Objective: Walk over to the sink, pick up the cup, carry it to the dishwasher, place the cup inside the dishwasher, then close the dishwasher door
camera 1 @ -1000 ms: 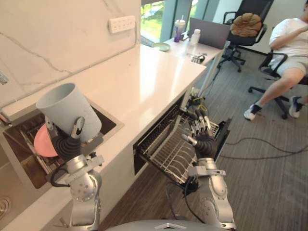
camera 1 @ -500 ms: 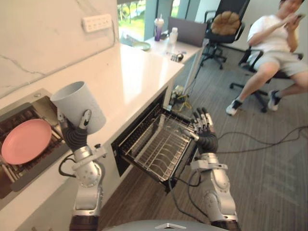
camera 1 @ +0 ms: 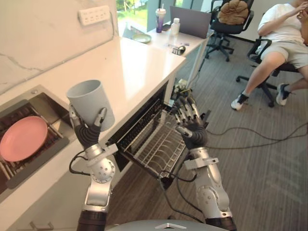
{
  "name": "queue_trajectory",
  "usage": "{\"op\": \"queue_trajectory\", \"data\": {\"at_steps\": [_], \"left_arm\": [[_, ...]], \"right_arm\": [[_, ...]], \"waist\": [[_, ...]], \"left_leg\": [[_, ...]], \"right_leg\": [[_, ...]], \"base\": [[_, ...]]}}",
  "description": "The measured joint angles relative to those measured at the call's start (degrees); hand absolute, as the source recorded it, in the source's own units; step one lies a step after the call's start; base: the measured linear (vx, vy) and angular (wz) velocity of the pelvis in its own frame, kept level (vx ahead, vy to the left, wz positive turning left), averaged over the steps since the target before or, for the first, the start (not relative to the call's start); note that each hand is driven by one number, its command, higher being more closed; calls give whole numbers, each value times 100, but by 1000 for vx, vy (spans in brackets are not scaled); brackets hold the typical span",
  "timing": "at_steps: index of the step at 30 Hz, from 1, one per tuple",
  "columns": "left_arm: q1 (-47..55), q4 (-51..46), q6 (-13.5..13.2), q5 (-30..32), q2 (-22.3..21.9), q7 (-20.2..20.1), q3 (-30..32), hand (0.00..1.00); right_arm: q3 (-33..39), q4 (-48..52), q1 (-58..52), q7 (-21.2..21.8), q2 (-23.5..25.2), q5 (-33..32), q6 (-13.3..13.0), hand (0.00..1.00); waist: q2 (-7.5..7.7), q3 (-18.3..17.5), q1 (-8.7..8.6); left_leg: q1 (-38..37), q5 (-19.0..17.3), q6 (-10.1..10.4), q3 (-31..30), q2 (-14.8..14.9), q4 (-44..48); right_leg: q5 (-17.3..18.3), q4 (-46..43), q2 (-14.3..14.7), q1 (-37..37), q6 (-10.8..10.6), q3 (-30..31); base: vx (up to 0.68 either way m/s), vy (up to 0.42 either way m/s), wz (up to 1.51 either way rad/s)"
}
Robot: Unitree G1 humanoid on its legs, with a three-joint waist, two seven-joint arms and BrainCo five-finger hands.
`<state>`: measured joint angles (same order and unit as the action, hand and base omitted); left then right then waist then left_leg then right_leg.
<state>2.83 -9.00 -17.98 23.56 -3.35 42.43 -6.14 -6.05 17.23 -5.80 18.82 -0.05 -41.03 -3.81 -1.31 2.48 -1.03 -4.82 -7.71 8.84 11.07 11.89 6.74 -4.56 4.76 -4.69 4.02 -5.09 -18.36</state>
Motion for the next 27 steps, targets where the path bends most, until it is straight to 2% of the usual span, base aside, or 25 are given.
{"op": "queue_trajectory", "data": {"at_steps": [3,5,8,14,18,21,27], "left_arm": [[-40,206,59,796,5,246,-195,100],[-148,427,206,1457,39,570,-335,100],[-270,614,388,2111,146,1015,-487,100],[-537,805,748,2845,229,1787,-550,100],[-588,806,953,3142,240,2206,-594,100],[-595,806,1145,3341,242,2322,-761,100],[-707,806,1394,3518,237,2177,-1033,100]], "right_arm": [[-47,4,3,182,-38,-603,263,0],[-64,2,15,227,-41,-1062,485,0],[-215,-17,57,232,-70,-1391,661,0],[-726,-18,267,132,-110,-1502,628,0],[-978,-19,366,-132,-105,-1498,622,0],[-1100,-19,372,-359,-110,-1481,533,0],[-1358,-19,433,-781,-119,-1300,428,0]], "waist": [[17,-16,-4],[66,-120,-5],[105,-191,-28],[114,-255,-38],[113,-344,-18],[101,-396,-11],[76,-445,10]], "left_leg": [[28,49,-28,2,-44,-1],[120,107,-47,11,-71,-4],[183,179,-55,25,-97,-11],[172,306,-53,74,-102,-86],[181,435,-38,166,-97,-204],[182,444,-35,168,-97,-205],[171,494,-30,172,-106,-274]], "right_leg": [[-52,30,-53,-19,-3,-9],[-107,36,-79,-124,12,-5],[-181,37,-90,-202,36,23],[-241,38,-95,-244,78,26],[-255,37,-99,-333,95,-10],[-277,36,-119,-329,103,-111],[-334,36,-129,-342,131,-127]], "base": [[-88,18,3],[-107,9,-2],[-76,0,-4],[-91,-8,-3],[-55,-8,-4],[-10,0,1],[0,0,0]]}}
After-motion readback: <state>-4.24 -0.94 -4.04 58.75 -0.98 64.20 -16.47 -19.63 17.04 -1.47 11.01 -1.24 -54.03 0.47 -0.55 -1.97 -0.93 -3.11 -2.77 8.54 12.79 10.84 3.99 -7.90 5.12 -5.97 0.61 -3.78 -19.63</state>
